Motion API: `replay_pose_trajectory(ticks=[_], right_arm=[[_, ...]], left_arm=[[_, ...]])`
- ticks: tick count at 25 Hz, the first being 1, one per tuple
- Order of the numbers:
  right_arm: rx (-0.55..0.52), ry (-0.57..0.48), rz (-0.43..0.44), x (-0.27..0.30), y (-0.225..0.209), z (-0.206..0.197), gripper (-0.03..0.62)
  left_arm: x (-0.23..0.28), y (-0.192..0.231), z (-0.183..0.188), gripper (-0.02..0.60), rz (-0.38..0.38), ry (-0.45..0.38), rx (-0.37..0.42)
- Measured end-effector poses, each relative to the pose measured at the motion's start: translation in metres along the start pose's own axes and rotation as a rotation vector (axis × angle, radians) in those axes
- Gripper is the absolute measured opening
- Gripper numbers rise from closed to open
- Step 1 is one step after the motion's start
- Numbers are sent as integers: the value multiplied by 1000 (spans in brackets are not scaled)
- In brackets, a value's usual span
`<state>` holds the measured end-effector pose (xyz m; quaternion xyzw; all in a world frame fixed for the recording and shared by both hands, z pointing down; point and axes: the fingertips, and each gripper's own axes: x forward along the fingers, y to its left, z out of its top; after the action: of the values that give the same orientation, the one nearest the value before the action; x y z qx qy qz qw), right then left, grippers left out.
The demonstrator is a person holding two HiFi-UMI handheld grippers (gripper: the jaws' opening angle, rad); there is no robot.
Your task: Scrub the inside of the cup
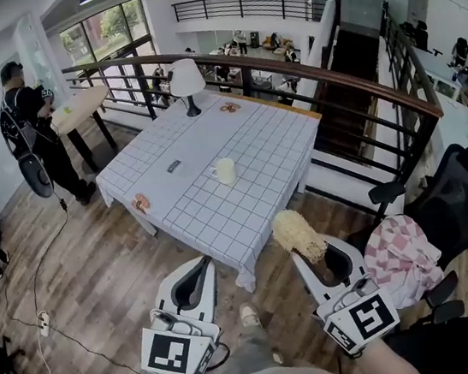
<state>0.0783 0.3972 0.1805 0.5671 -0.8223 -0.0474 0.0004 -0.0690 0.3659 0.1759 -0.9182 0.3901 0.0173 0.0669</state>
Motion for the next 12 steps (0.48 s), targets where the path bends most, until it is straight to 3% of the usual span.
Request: replay_pose_trajectory(ticks=[12], right_arm=[[-17, 43, 2, 75, -37, -28, 152]], left_arm=[[66, 55, -32, 14, 17, 0, -14]])
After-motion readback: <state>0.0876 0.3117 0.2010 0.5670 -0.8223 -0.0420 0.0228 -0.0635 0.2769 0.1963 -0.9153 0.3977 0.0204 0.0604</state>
